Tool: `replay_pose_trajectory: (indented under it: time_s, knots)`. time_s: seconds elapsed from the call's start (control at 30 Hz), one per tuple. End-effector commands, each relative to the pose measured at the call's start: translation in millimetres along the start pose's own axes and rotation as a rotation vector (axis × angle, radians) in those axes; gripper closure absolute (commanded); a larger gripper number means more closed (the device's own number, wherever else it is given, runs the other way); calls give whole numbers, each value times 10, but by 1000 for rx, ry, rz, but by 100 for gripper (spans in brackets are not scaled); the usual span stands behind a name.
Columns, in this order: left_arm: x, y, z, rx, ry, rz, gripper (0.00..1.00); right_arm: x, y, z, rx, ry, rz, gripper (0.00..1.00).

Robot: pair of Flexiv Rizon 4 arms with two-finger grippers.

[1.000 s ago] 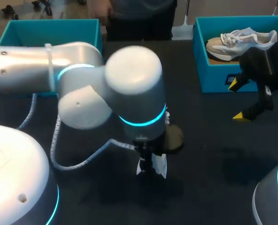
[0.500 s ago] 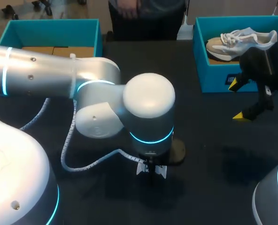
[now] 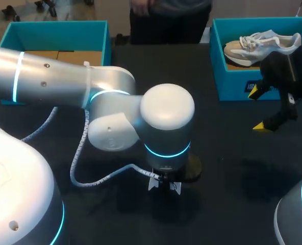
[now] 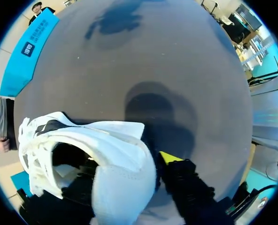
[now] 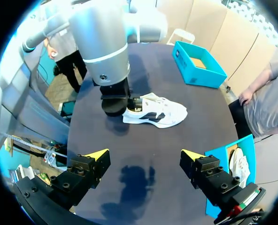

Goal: Take the shoe out of the shoebox, open the shoe tongue, remove and reinsert the insole, then place the shoe into the shoebox

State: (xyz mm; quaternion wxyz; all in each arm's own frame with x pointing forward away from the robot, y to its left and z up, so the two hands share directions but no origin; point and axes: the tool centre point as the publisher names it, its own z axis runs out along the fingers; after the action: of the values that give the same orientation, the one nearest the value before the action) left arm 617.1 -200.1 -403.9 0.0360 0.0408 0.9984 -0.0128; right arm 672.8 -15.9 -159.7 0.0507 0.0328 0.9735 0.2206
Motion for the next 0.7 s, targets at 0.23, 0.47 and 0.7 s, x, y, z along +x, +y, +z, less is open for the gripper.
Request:
replay_pose_trajectory:
  time_s: [0.23,0.47,0.7]
  knots:
    - [2,148,-49,24,67,-10,100,-19,12,13,4,3,1,0]
    - [-56,245,-382,24,123,-25,100,-19,12,13,4,3,1,0]
    - [-124,327,-963,-19,97,-13,100,-19,12,13,4,3,1,0]
